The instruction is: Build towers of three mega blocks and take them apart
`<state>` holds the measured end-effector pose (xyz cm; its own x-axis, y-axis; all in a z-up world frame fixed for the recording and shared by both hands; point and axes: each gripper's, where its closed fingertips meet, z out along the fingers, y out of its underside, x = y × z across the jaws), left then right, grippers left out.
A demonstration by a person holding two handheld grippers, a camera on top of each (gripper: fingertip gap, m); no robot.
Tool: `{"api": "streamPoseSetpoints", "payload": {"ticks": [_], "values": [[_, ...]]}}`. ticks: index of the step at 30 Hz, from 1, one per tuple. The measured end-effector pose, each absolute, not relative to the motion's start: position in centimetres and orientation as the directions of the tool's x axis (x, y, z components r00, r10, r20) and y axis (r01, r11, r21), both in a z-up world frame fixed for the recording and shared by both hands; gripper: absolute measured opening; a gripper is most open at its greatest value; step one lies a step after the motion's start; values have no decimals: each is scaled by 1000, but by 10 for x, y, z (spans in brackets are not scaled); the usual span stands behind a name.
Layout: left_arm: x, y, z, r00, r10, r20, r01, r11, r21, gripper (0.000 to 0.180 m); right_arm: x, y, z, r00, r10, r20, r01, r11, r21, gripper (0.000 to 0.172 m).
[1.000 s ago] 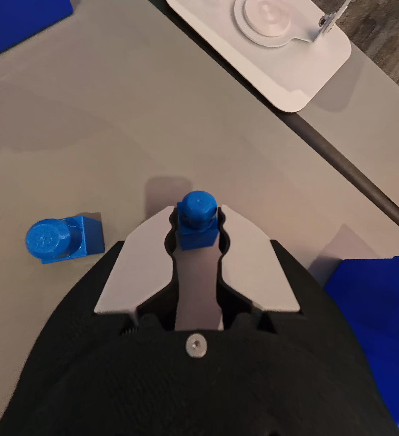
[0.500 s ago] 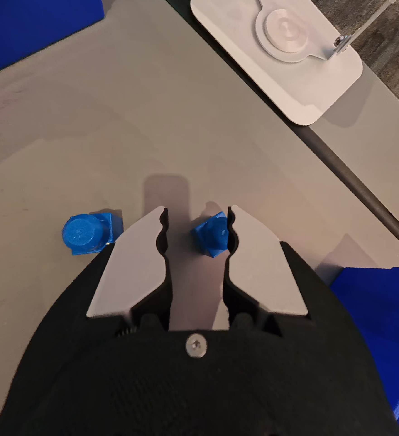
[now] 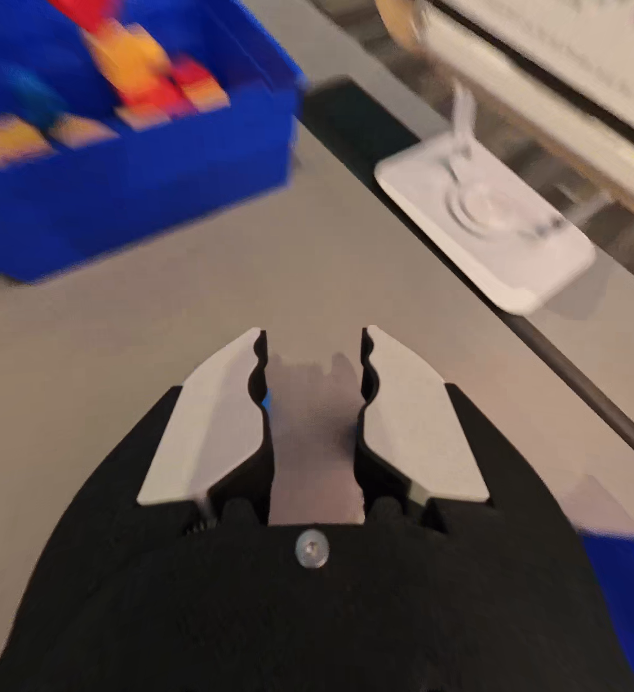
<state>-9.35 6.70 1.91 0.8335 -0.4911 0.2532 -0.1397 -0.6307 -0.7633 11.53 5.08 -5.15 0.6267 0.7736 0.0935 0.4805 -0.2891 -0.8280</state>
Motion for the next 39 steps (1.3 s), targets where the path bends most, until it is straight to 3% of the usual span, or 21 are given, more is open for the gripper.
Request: {"api": "streamPoseSetpoints", "payload": {"ticks": [1, 3, 6, 12, 14, 15, 16, 18, 20, 24, 27, 32, 39], "values": [[-71, 54, 39, 758, -582, 295, -135, -583, -801, 27, 99, 37, -34, 558, 830, 14, 400, -254, -881, 50], [-34, 30, 64, 635, -714, 296, -164, -499, -851, 27, 73, 3, 3, 369, 914, -166, 199, -252, -947, 53], [20, -2, 88, 462, -859, 219, -213, -348, -913, 26, 62, -28, 43, 143, 935, -326, -6, -328, -945, 62], [70, -24, 82, 414, -905, 92, -320, -239, -917, 26, 68, -34, 67, -1, 882, -472, -155, -466, -871, 65], [78, -29, 83, 387, -914, 118, -305, -248, -919, 26, 66, -31, 58, 39, 890, -455, -113, -448, -887, 65], [80, -30, 82, 384, -914, 127, -306, -256, -917, 26, 65, -31, 56, 41, 895, -444, -102, -439, -893, 59], [80, -28, 80, 393, -912, 117, -311, -251, -916, 25, 67, -34, 59, 18, 906, -423, -110, -418, -902, 38], [79, -28, 82, 382, -915, 126, -291, -249, -924, 26, 72, -32, 63, 20, 925, -380, -136, -374, -917, 37], [78, -28, 85, 362, -912, 193, -245, -292, -924, 62, 77, -36, 68, -14, 940, -341, -131, -339, -931, 37], [85, -39, 89, 223, -926, 306, -185, -348, -919, 75, 87, -44, 87, -63, 968, -243, -218, -251, -943, 37], [97, -52, 90, 115, -937, 329, -180, -346, -921, 71, 88, -52, 93, -89, 975, -203, -235, -219, -947, 37], [109, -59, 88, 100, -963, 249, -206, -265, -942, 61, 85, -59, 92, -113, 979, -168, -221, -189, -957, 37], [112, -57, 91, 92, -958, 273, -166, -285, -944, 55, 87, -59, 92, -111, 984, -142, -228, -165, -960, 37]]}}
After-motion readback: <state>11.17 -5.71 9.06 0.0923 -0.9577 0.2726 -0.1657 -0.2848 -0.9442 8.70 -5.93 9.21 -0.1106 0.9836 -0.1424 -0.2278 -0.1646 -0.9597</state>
